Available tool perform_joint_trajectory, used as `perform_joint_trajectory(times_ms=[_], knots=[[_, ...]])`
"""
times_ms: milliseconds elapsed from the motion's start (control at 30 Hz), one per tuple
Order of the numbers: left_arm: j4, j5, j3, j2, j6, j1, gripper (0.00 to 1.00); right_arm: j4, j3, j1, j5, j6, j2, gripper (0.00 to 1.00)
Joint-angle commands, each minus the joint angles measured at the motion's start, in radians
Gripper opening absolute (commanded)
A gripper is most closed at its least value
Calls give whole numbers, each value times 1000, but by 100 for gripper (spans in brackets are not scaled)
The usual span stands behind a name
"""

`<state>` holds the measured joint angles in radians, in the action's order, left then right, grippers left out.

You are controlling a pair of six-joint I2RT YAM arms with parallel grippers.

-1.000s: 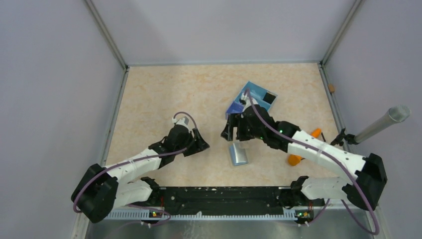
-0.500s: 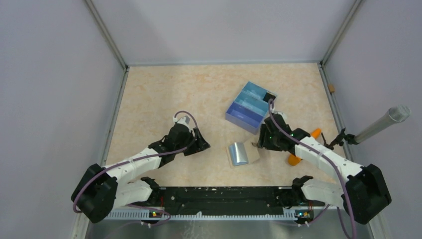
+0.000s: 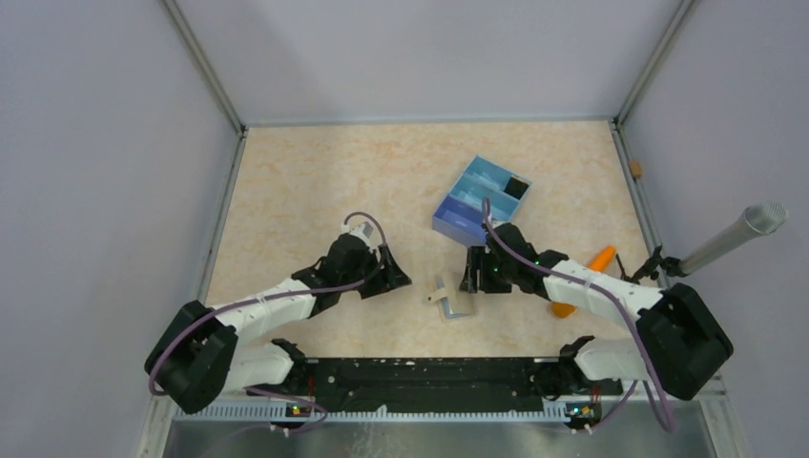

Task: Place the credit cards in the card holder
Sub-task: Close the card holder at the center of the board.

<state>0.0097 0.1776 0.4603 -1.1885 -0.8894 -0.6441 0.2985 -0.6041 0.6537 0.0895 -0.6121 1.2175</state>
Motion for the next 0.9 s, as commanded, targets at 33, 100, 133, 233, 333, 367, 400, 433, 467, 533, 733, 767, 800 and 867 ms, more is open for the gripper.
perform_joint_trajectory(times_ms=[33, 100, 133, 233, 333, 367, 400, 433, 467, 533, 733, 767, 800, 867], knots=[[168, 80, 29, -39, -29, -14, 71, -66, -41, 53, -10, -22, 112, 59], [202, 88, 39, -70, -33, -32, 72, -84, -40, 63, -7, -29, 131, 59], [212, 91, 51, -90, -33, -43, 73, -91, -39, 68, -2, -32, 139, 59], [219, 90, 112, -178, -11, -83, 75, -95, -44, 81, -2, -38, 158, 59], [208, 45, 168, -244, 28, -123, 74, -93, -40, 86, -3, -48, 164, 59], [197, 32, 184, -269, 41, -134, 73, -92, -38, 86, -4, -50, 165, 59], [190, 24, 200, -291, 53, -142, 70, -86, -36, 86, -6, -53, 163, 59], [187, 17, 212, -313, 60, -152, 67, -84, -32, 86, -6, -58, 161, 59], [189, 17, 223, -334, 61, -157, 64, -81, -29, 86, -7, -62, 158, 59], [205, 31, 240, -375, 66, -171, 57, -78, -20, 84, -1, -69, 151, 58], [93, -33, 299, -442, 113, -216, 38, -72, 29, 39, 56, -86, 109, 58], [73, -54, 301, -441, 121, -220, 35, -80, 47, 22, 79, -89, 91, 58], [55, -73, 298, -441, 127, -223, 32, -91, 67, 5, 103, -92, 74, 58], [29, -99, 292, -440, 138, -227, 27, -106, 108, -18, 146, -106, 31, 58]])
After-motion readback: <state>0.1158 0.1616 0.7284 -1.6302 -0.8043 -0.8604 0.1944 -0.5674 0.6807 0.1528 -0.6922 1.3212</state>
